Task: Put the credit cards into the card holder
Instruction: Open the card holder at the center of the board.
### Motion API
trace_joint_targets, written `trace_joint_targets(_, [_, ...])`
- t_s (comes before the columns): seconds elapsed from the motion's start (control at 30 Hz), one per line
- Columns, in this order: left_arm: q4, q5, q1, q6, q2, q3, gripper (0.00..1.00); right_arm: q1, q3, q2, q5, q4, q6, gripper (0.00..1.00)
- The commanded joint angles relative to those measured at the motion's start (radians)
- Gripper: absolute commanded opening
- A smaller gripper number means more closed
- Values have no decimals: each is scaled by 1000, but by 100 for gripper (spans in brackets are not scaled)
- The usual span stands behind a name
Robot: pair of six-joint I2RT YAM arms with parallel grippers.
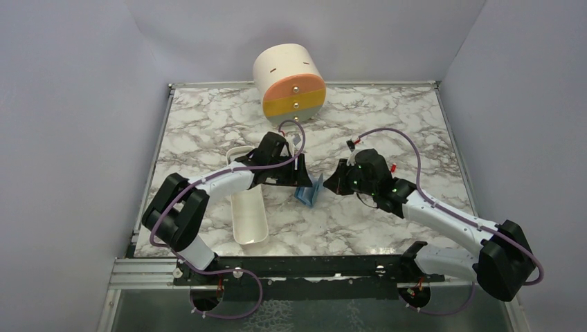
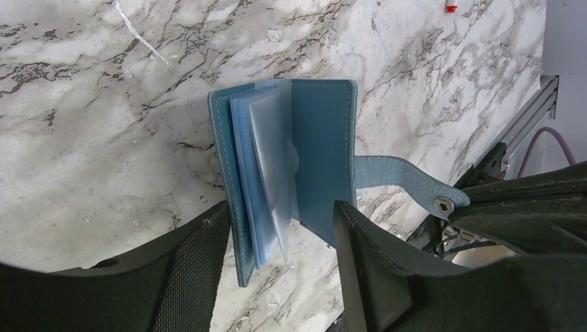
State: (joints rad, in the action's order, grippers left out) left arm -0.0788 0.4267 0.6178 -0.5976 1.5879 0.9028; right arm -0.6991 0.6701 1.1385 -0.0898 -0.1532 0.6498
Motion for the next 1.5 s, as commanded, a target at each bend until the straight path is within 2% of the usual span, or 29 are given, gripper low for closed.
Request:
trace_joint_targets(0.0, [27,31,7,-4,9,-8,56,-4,-4,-5,64,-27,-4,1])
trace_joint_targets(0.57, [28,31,8,-1,32,-7,39,-3,-49,-28,140,-76,-9,1])
trace_joint_targets(0.8, [28,31,11,-6,32,-3,36,-3,-47,-4,198,-114,-3,1])
trace_joint_targets(0.9, [31,32,13,-6,38,-2,29,-4,-56,-3,211,-114,-1,1])
trace_joint_targets(1.1, [42,60,17,-4,51,1,0,-4,-61,3,221,-110,-2,1])
trace_joint_targets(1.17, [45,76,17,-7,51,4,0,-4,-52,5,218,-120,-3,1])
trace_joint_targets(1.23, [48,86,19,-12,46,4,0,-4,-13,4,214,-175,2,7])
trace_joint_targets(1.37, [48,86,21,-19,26,2,0,-4,80,-28,205,-293,-2,26])
trace_joint_targets(1.47, [47,83,20,-27,16,1,0,-3,139,-57,154,-332,-20,34])
